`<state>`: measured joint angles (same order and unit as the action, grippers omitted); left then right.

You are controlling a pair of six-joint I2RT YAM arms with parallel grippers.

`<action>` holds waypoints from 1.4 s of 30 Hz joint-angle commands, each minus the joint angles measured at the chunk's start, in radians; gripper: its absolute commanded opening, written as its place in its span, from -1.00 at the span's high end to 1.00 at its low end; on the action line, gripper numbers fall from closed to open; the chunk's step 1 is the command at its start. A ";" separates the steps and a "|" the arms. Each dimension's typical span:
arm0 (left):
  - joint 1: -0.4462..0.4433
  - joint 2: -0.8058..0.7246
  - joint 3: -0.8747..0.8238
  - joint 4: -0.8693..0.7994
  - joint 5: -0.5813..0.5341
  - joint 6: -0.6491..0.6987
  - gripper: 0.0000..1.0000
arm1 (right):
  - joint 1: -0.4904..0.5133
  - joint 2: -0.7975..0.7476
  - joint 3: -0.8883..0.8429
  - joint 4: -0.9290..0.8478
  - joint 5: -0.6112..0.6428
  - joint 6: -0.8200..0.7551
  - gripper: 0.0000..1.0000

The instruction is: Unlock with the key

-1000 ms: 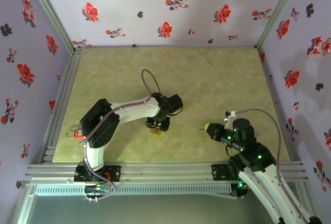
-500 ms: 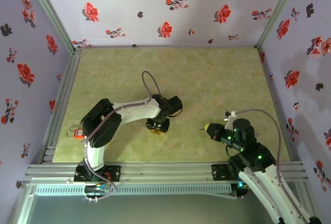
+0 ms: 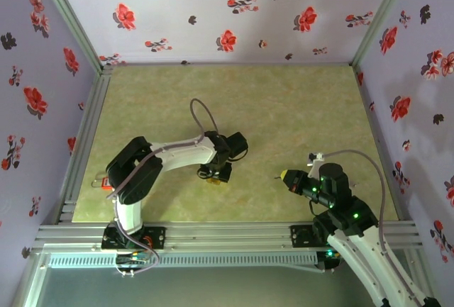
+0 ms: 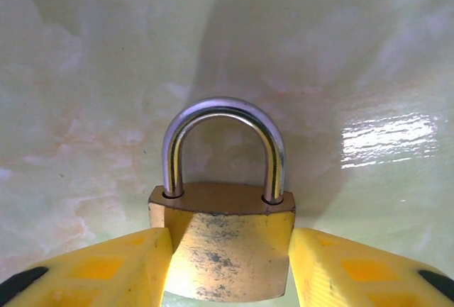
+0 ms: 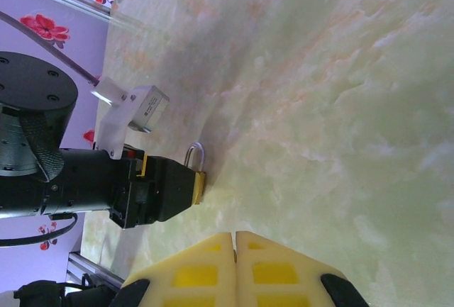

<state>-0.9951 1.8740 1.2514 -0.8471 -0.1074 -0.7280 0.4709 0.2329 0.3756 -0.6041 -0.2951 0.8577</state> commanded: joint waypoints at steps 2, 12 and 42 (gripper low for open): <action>0.003 0.009 -0.025 -0.022 0.052 -0.023 -0.02 | -0.006 -0.017 -0.010 0.013 -0.001 0.019 1.00; 0.006 0.020 -0.041 0.000 0.048 -0.018 0.12 | -0.006 -0.042 -0.036 0.012 0.005 0.028 1.00; 0.142 -0.156 -0.191 0.022 0.095 0.066 0.99 | -0.006 0.024 -0.058 0.113 0.000 0.044 1.00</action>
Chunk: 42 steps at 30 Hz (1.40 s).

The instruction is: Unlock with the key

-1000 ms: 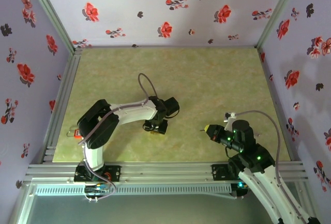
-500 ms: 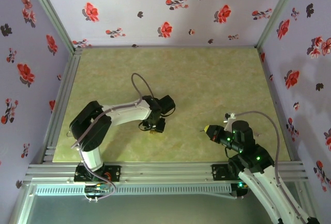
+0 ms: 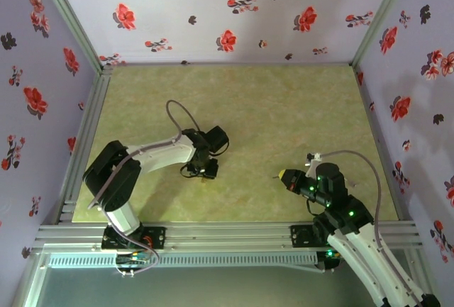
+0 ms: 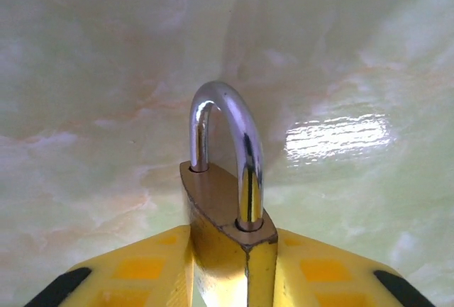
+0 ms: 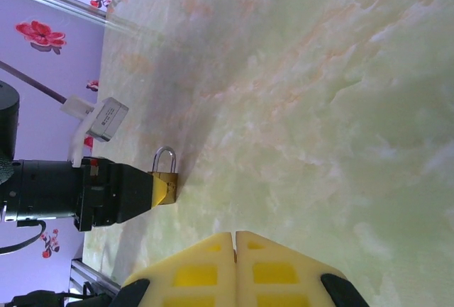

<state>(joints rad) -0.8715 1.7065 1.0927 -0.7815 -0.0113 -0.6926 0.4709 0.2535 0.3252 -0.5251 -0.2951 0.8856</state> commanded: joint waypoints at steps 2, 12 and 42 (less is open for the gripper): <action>0.024 0.018 -0.033 -0.049 0.000 0.039 1.00 | -0.005 0.008 -0.008 0.037 -0.002 0.016 1.00; 0.034 0.051 -0.029 -0.042 0.008 0.061 1.00 | -0.006 0.052 -0.006 0.077 -0.013 0.015 1.00; -0.014 -0.092 -0.188 1.925 -0.058 -0.815 1.00 | 0.103 0.400 0.059 1.167 0.274 0.195 1.00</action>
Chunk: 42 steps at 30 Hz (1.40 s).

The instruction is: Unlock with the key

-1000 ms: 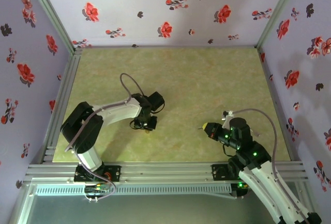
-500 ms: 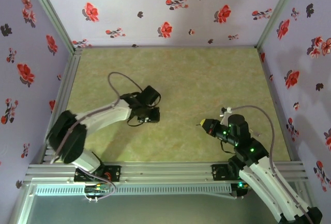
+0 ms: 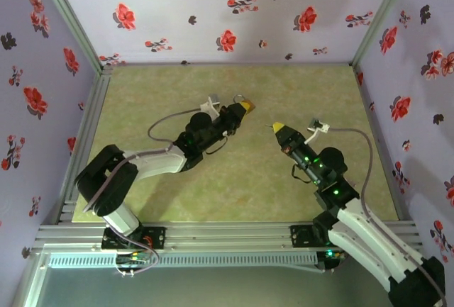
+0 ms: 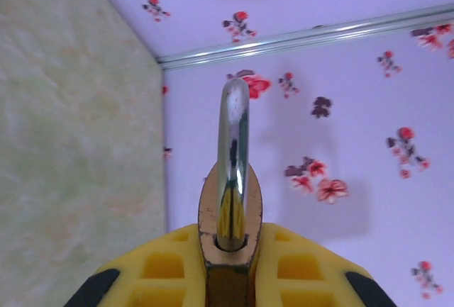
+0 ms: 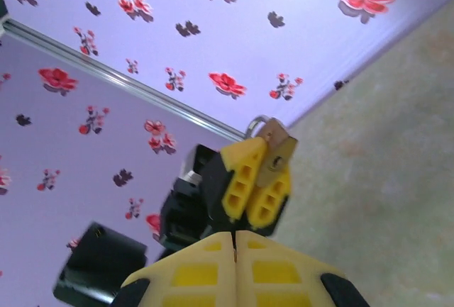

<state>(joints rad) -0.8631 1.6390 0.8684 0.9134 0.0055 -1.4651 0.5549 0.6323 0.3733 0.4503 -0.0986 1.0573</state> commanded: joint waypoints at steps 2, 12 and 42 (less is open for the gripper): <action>-0.034 -0.036 0.035 0.237 -0.097 -0.034 1.00 | 0.032 0.040 0.001 0.227 0.107 0.020 1.00; -0.102 -0.067 -0.006 0.236 -0.241 -0.075 1.00 | 0.070 0.119 -0.011 0.357 0.225 -0.023 1.00; -0.164 -0.062 0.021 0.254 -0.327 -0.028 1.00 | 0.169 0.356 -0.003 0.573 0.323 -0.029 1.00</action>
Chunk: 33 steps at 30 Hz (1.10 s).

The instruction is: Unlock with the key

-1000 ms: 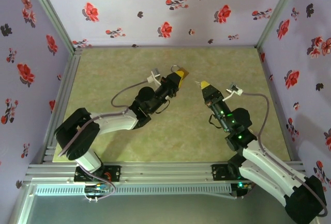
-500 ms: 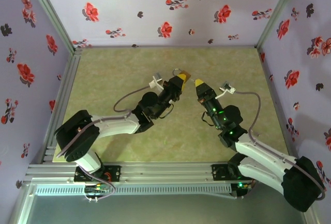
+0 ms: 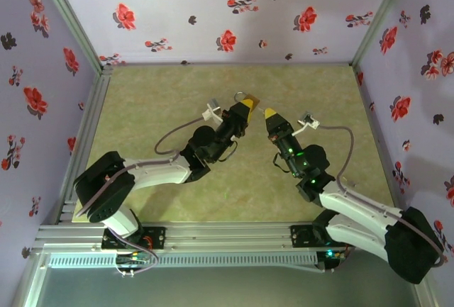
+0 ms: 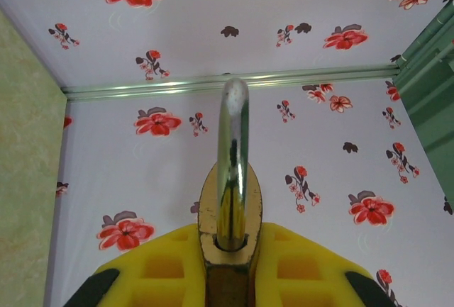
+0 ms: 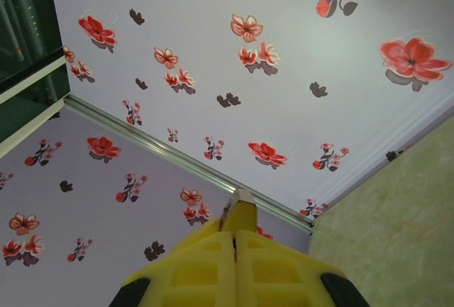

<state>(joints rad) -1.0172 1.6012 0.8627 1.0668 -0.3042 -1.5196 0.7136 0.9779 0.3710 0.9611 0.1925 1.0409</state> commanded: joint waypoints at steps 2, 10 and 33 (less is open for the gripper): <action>-0.012 -0.023 0.027 0.100 -0.012 0.023 1.00 | 0.012 0.017 -0.003 0.066 0.039 -0.014 1.00; -0.021 -0.007 0.029 0.104 0.006 -0.001 1.00 | 0.012 -0.013 -0.008 0.040 0.061 -0.028 1.00; -0.032 0.013 0.074 0.115 0.030 0.014 1.00 | 0.012 0.018 -0.006 0.042 0.061 -0.015 1.00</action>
<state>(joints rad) -1.0363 1.6188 0.8772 1.0840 -0.3035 -1.5349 0.7200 0.9833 0.3710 0.9867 0.2337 1.0325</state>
